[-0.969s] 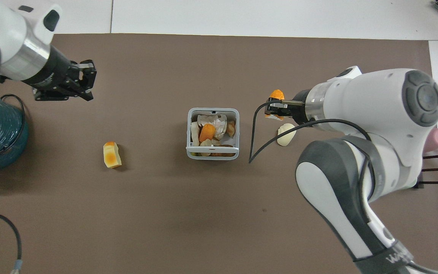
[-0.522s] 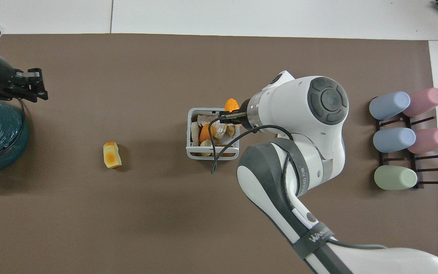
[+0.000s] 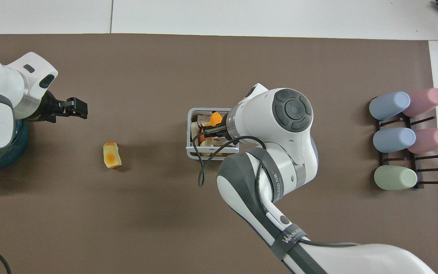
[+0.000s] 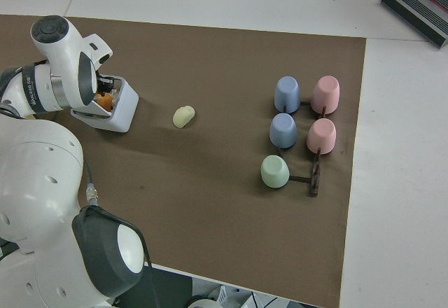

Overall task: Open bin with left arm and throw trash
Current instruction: 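Reach the left gripper to the cake while the right gripper reaches the potato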

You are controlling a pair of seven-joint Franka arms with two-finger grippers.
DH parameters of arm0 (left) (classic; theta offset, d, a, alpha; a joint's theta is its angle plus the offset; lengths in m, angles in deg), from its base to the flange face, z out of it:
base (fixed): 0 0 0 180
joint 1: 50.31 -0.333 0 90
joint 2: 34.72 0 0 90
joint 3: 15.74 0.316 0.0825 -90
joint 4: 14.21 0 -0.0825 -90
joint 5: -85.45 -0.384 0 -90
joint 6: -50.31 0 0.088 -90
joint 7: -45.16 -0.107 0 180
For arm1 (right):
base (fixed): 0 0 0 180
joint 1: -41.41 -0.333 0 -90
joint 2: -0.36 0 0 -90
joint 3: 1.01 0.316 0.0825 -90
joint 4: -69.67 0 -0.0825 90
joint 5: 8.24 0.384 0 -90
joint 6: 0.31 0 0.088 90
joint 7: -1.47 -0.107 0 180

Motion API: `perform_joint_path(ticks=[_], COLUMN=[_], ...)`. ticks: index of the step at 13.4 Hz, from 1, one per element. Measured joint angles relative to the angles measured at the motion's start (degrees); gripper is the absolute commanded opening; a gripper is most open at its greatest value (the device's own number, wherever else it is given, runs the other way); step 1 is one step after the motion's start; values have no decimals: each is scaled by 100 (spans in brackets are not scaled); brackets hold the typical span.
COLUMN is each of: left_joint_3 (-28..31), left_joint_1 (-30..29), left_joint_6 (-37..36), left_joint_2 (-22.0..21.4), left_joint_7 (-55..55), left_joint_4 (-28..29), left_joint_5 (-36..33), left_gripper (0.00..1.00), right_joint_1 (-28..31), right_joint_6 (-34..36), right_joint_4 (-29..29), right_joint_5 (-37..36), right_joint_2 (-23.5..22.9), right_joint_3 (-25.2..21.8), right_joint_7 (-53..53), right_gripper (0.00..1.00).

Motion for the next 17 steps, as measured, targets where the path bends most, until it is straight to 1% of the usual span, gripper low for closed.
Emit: perform_joint_path(ticks=[1,2,6,8,10,11,13,15,16,17], left_joint_3=[-8,-11,6,15,9,4,-20,-22,-22,-26], left_joint_1=[40,76,99,99,116,130,195,342,422,497], left_joint_6=[126,299,1369,1527,1632,1740,1969,2170,2267,2339], left_joint_2=[-14,-43,-249,-301,-328,-331,-330,-313,-290,-262], left_joint_7=[0,0,-4,-11,-13,-13,-12,99,175,220], left_joint_4=[145,332,1397,1614,1763,1868,2092,2252,2310,2352], left_joint_5=[-6,-9,-15,-15,-16,-16,-16,-16,-16,-16], left_gripper=[86,86,86,86,85,85,85,85,84,81], right_joint_1=[0,0,-1,5,120,299,850,1314,1444,1518], right_joint_6=[-10,-24,-66,-130,-134,-127,30,387,416,417], right_joint_4=[0,0,-5,-43,-131,-156,-153,-10,172,400], right_joint_5=[0,0,1,1,-1,-6,-83,-590,-906,-1134], right_joint_2=[-34,-57,-68,-55,101,246,596,818,867,875], right_joint_3=[0,0,0,-14,-97,-121,-142,-153,-155,-157], right_joint_7=[1,2,2,2,2,2,44,84,84,84], right_gripper=[81,100,100,100,100,100,100,100,100,100])
